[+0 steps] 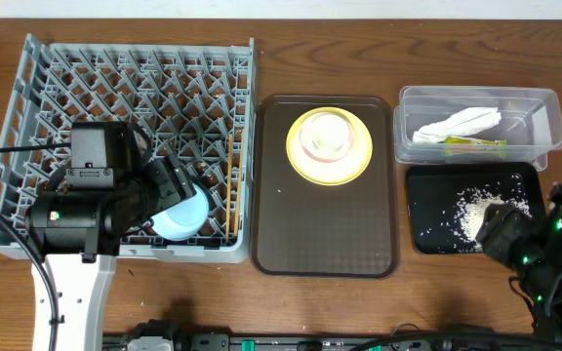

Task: Sort waste into correct bins and load items into the dishwasher
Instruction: 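Grasp the white cup from the stacked dishes with the right gripper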

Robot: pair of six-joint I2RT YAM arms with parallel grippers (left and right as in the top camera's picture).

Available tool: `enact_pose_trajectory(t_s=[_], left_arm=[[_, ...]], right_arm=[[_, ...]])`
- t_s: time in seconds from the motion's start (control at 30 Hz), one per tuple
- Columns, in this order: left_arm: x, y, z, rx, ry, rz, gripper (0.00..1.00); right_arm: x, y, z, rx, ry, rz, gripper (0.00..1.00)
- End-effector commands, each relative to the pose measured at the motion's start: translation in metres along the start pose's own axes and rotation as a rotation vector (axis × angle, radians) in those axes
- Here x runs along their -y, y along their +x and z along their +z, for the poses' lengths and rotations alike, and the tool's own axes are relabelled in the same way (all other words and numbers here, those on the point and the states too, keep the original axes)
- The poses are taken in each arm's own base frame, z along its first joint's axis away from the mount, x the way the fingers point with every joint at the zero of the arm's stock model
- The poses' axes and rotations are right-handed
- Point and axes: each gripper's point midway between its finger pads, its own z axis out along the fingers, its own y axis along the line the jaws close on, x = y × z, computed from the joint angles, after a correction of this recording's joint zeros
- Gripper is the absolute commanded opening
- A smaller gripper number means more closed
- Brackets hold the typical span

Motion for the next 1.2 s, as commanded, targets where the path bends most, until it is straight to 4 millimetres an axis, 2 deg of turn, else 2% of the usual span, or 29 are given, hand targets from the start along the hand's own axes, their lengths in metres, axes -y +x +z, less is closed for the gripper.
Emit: enact_pose_trajectory(t_s=[0.0, 0.1, 0.2, 0.27, 0.33, 0.43, 0.47, 0.53, 0.6, 0.77, 0.87, 0.97, 1.07, 1.17], left_arm=[[0.002, -0.003, -0.001, 0.01, 0.005, 0.005, 0.82], [0.003, -0.005, -0.001, 0.019, 0.01, 0.006, 0.82], [0.003, -0.006, -0.001, 0.021, 0.01, 0.007, 0.89], [0.003, -0.005, -0.001, 0.021, 0.01, 0.006, 0.89], [0.003, -0.005, -0.001, 0.021, 0.01, 0.006, 0.89], [0.003, -0.005, -0.001, 0.021, 0.01, 0.006, 0.89], [0.003, -0.005, -0.001, 0.02, 0.01, 0.006, 0.89], [0.003, -0.005, -0.001, 0.018, 0.009, 0.006, 0.89], [0.003, -0.004, -0.001, 0.014, 0.007, 0.005, 0.89], [0.003, -0.004, -0.001, 0.014, 0.007, 0.006, 0.89], [0.003, -0.004, -0.001, 0.014, 0.007, 0.005, 0.89], [0.003, -0.004, -0.001, 0.014, 0.007, 0.005, 0.89], [0.003, -0.004, -0.001, 0.014, 0.007, 0.005, 0.89], [0.003, -0.004, -0.001, 0.014, 0.007, 0.006, 0.89]], right_arm=[[-0.035, -0.004, 0.012, -0.046, -0.143, -0.169, 0.6], [-0.058, 0.005, 0.036, -0.211, -0.206, -0.258, 0.6], [-0.08, 0.016, 0.066, -0.417, -0.192, -0.405, 0.58], [-0.096, 0.017, 0.082, -0.489, -0.16, -0.478, 0.59], [-0.122, 0.008, 0.107, -0.477, -0.101, -0.568, 0.69], [-0.166, 0.002, 0.134, -0.406, -0.133, -0.645, 0.7], [-0.186, 0.005, 0.143, -0.374, -0.172, -0.668, 0.66], [-0.217, 0.013, 0.157, -0.325, -0.234, -0.743, 0.54], [-0.24, 0.028, 0.169, -0.311, -0.29, -0.832, 0.53], [-0.261, 0.082, 0.196, -0.378, -0.343, -1.046, 0.54], [-0.261, 0.107, 0.21, -0.427, -0.338, -1.113, 0.53], [-0.257, 0.121, 0.224, -0.466, -0.322, -1.124, 0.51], [-0.254, 0.131, 0.237, -0.49, -0.311, -1.128, 0.39], [-0.255, 0.131, 0.239, -0.487, -0.312, -1.127, 0.23]])
